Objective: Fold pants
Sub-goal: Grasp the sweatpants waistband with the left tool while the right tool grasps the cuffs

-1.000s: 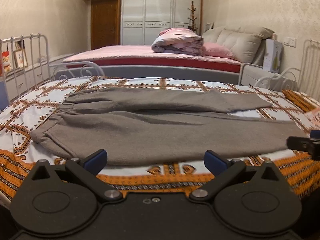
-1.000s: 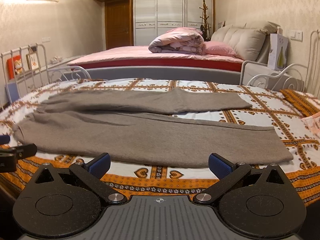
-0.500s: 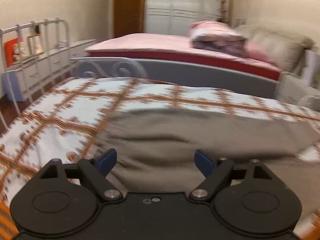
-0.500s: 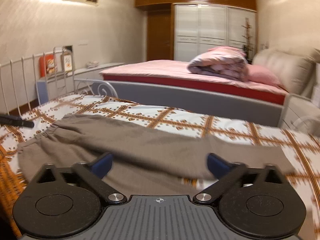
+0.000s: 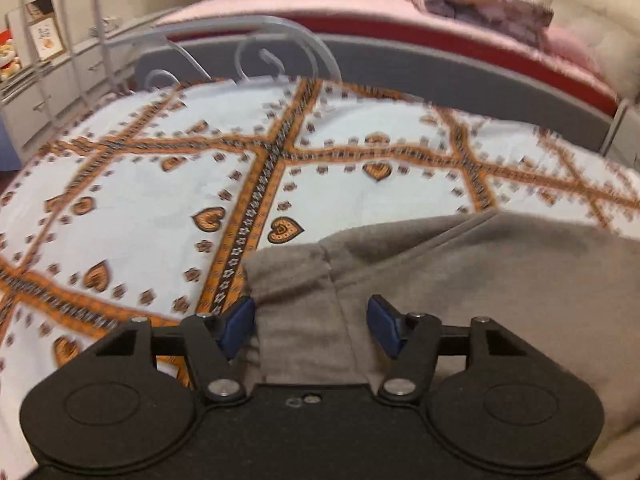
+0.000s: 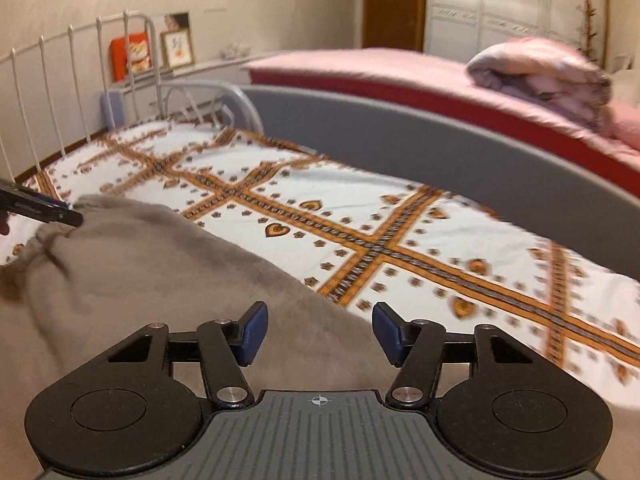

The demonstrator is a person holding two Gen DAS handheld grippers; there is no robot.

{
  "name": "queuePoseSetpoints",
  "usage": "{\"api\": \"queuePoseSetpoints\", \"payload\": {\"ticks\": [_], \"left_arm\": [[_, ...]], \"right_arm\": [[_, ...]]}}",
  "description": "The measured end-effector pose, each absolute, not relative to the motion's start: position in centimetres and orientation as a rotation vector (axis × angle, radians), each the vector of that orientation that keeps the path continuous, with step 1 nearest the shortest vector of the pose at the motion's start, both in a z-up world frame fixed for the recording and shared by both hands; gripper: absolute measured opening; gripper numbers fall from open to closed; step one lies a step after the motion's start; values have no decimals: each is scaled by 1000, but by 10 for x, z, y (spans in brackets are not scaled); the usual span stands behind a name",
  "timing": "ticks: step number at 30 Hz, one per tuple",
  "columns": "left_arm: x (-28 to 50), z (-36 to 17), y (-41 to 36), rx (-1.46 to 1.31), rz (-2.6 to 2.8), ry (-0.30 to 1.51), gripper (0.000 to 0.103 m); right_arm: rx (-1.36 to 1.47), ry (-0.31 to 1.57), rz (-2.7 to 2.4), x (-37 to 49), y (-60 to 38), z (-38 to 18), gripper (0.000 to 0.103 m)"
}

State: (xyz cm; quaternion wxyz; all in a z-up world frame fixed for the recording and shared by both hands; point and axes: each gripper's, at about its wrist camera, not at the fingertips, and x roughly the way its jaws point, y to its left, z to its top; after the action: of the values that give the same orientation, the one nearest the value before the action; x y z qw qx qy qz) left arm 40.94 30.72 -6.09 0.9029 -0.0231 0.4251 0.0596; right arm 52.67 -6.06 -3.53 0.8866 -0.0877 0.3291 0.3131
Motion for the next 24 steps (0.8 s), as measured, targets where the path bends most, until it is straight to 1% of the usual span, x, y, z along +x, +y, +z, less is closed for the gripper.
{"api": "queuePoseSetpoints", "payload": {"ticks": [2,4,5,7,8,9,10,11,12,13,18,20,22,23,24], "left_arm": [[419,-64,311,-59,112,873,56],[428,-63,314,-65,99,887,58],[430,-62,316,-67,88,893,58],[433,-60,322,-72,73,898,58],[432,-58,325,-86,67,893,57],[432,-59,327,-100,61,900,57],[434,-62,328,-102,55,917,58],[436,-64,328,-98,60,917,65],[438,-64,327,-85,76,913,69],[439,-64,326,-75,87,911,70],[436,-63,332,-116,65,912,61],[438,-64,335,-142,72,907,52],[441,-66,336,-140,71,905,46],[441,-68,336,-126,62,902,44],[441,-70,334,-103,52,894,44]], "right_arm": [[-213,698,672,545,-50,-49,59],[-250,726,704,558,-42,-60,54],[-282,749,718,564,-37,-66,49],[-320,759,754,571,-35,-72,49],[-303,762,765,573,-36,-72,45],[-278,771,775,577,-38,-70,39],[-266,779,781,579,-41,-70,38],[-271,781,792,580,-43,-72,38],[-279,776,800,579,-42,-72,38],[-287,771,805,578,-42,-73,38],[-274,760,822,575,-43,-70,38],[-300,754,831,574,-42,-72,38],[-318,751,827,575,-38,-73,37],[-322,756,824,575,-37,-73,33],[-327,765,831,575,-34,-74,26]]}}
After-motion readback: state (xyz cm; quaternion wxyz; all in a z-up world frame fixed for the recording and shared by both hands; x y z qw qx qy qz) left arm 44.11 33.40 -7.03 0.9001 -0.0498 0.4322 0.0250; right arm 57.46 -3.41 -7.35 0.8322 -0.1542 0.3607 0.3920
